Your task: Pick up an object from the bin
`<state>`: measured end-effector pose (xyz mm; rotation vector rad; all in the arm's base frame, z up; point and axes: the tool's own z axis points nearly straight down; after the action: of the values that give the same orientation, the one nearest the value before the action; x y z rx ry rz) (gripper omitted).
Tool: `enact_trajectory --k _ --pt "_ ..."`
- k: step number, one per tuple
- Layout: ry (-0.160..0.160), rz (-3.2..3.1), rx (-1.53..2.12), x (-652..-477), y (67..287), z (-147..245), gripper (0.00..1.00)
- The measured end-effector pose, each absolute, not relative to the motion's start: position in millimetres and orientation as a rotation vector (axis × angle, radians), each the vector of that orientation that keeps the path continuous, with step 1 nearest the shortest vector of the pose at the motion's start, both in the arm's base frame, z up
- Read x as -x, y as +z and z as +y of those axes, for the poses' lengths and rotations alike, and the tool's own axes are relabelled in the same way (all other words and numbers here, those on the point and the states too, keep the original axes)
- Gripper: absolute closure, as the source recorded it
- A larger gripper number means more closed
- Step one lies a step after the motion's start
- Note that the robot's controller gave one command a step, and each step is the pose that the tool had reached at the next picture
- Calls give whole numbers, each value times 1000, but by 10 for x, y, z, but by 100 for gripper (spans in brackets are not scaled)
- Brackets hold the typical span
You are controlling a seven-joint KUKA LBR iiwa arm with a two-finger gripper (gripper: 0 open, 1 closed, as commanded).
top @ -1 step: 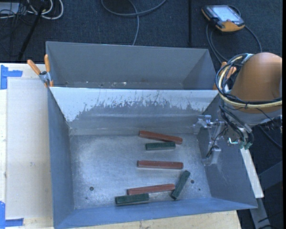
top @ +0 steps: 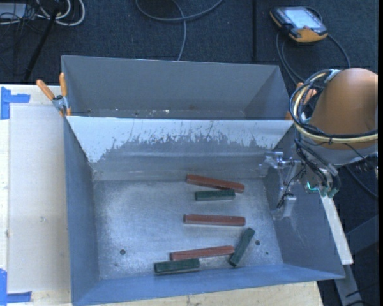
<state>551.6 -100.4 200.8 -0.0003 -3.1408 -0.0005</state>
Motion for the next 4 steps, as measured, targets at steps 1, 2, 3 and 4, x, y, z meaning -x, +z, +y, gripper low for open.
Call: enact_trajectory --k 1,2,3,4 --pt "2 -3150 -25 -5497 1595 -1005 0" --pt "-1 -3135 174 -5394 1158 -920 0" --pt "-1 -3135 180 -5313 926 -655 0" --pt "2 -3133 357 -5691 730 -617 100"
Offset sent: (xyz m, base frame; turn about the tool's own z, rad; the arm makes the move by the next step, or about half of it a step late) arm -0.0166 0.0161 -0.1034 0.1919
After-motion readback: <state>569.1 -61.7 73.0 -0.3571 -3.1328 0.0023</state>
